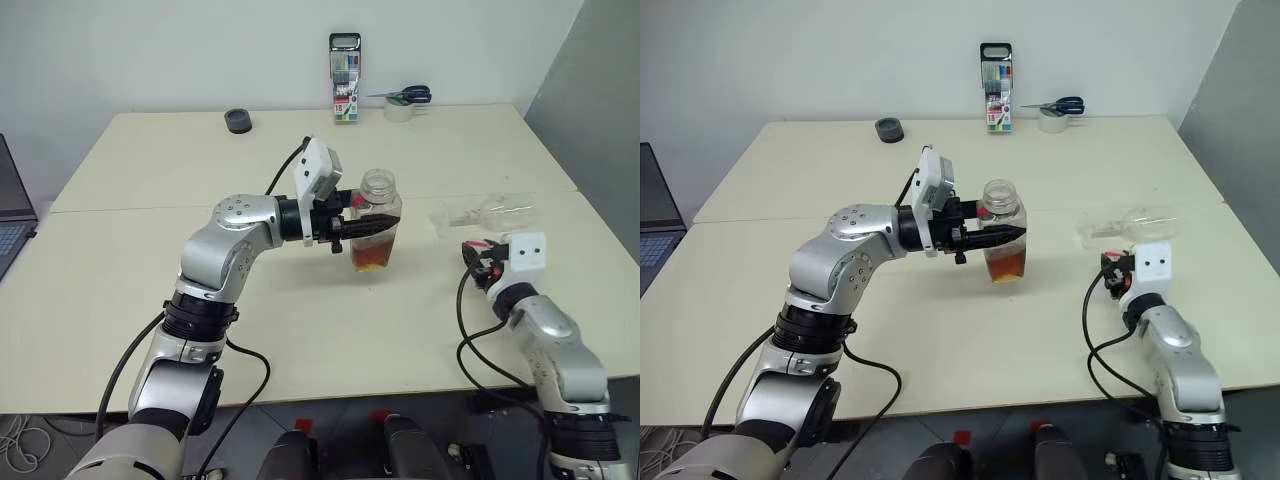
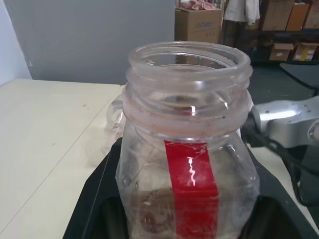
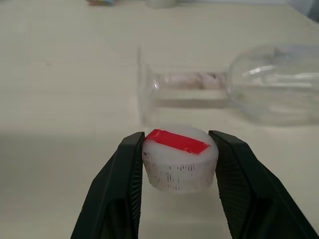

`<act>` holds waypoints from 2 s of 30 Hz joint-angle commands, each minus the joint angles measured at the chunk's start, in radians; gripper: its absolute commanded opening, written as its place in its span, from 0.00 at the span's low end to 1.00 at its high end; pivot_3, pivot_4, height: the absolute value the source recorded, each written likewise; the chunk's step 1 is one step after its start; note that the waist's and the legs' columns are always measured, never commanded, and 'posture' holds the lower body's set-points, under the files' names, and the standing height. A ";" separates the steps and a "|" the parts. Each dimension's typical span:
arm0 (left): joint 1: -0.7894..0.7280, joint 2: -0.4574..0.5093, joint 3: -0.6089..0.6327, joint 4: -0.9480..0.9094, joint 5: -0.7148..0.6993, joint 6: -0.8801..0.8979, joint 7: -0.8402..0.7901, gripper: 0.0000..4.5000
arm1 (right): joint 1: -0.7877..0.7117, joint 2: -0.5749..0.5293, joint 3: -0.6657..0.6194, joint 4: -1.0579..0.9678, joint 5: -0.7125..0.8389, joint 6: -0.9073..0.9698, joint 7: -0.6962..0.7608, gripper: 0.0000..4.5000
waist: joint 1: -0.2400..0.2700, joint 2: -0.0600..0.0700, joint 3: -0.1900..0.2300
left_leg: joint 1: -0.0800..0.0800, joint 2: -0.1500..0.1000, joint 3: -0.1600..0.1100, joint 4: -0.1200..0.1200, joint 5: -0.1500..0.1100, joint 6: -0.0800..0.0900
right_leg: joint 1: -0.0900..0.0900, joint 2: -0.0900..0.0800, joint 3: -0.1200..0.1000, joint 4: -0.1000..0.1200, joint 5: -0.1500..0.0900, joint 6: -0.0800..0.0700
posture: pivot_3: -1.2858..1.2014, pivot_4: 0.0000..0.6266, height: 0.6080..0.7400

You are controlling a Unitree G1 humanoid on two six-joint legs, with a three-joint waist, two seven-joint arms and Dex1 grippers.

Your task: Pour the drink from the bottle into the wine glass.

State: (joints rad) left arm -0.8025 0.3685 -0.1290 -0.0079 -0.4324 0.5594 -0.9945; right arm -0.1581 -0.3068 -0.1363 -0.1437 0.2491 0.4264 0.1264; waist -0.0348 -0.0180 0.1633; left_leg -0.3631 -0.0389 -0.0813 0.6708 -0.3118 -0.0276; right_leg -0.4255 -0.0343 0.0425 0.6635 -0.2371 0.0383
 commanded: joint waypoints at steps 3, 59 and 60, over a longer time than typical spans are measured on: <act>-0.040 0.003 0.006 -0.015 -0.006 -0.016 -0.007 0.44 | -0.020 0.011 -0.006 0.037 -0.005 0.012 0.015 0.39 | 0.003 0.000 0.000 | -0.001 0.000 0.000 0.001 0.000 0.000 | 0.001 0.000 0.000 -0.001 0.000 0.000 | 0.52 0.24 1.00; 0.002 0.040 0.363 0.411 0.282 -0.272 0.806 0.44 | -0.451 -0.261 0.045 -0.390 0.639 0.367 0.497 0.99 | 0.009 -0.001 0.001 | -0.003 -0.001 -0.007 0.006 -0.001 0.001 | 0.002 -0.006 -0.005 -0.002 0.000 0.000 | 0.52 0.24 1.00; 0.010 0.041 0.369 0.416 0.280 -0.273 0.810 0.44 | -0.453 -0.258 0.046 -0.391 0.642 0.369 0.494 0.99 | 0.009 -0.001 0.001 | -0.004 -0.001 -0.007 0.006 -0.001 0.001 | 0.002 -0.006 -0.005 -0.002 0.000 0.000 | 0.52 0.24 1.00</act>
State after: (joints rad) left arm -0.7787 0.3954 0.2172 0.4302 -0.1506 0.3226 -0.1976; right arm -0.5833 -0.5691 -0.0822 -0.5172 0.8788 0.8098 0.6281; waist -0.0254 -0.0195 0.1645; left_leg -0.3668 -0.0402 -0.0886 0.6766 -0.3129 -0.0265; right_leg -0.4236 -0.0401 0.0371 0.6616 -0.2369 0.0386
